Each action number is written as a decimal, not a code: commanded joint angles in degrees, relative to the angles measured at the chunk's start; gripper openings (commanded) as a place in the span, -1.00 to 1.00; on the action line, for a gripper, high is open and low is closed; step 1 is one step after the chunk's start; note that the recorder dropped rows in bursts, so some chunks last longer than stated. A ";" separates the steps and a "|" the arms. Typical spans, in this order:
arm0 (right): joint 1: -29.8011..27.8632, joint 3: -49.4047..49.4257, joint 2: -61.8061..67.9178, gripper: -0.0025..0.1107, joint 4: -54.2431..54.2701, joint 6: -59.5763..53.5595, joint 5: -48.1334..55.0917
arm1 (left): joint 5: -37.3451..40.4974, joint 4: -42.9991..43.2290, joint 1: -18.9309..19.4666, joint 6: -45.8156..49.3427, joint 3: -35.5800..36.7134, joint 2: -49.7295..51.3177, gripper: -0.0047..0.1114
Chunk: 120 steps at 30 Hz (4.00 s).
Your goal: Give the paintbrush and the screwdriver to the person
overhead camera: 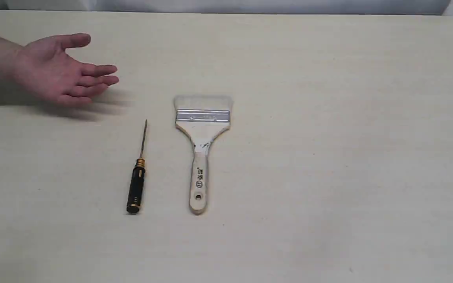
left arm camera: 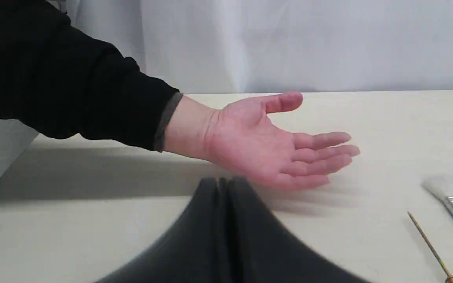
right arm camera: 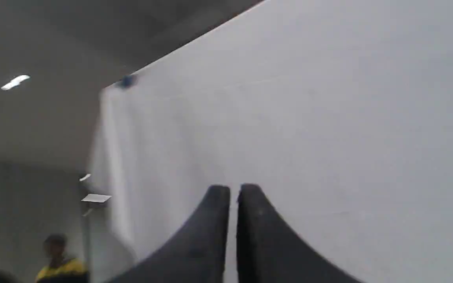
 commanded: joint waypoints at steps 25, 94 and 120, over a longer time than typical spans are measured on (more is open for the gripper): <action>-0.25 -32.40 17.32 -0.40 -41.08 -2.95 6.07 | -0.22 -0.13 -0.47 -0.12 0.12 -0.14 -0.92; 44.11 -78.36 125.56 0.08 43.09 -40.83 82.09 | -0.46 -0.04 -0.47 -0.12 0.12 -0.14 -0.92; 44.11 -83.59 129.65 -0.88 21.62 -36.29 107.49 | -0.35 -0.04 -0.47 -0.12 0.12 -0.14 -0.92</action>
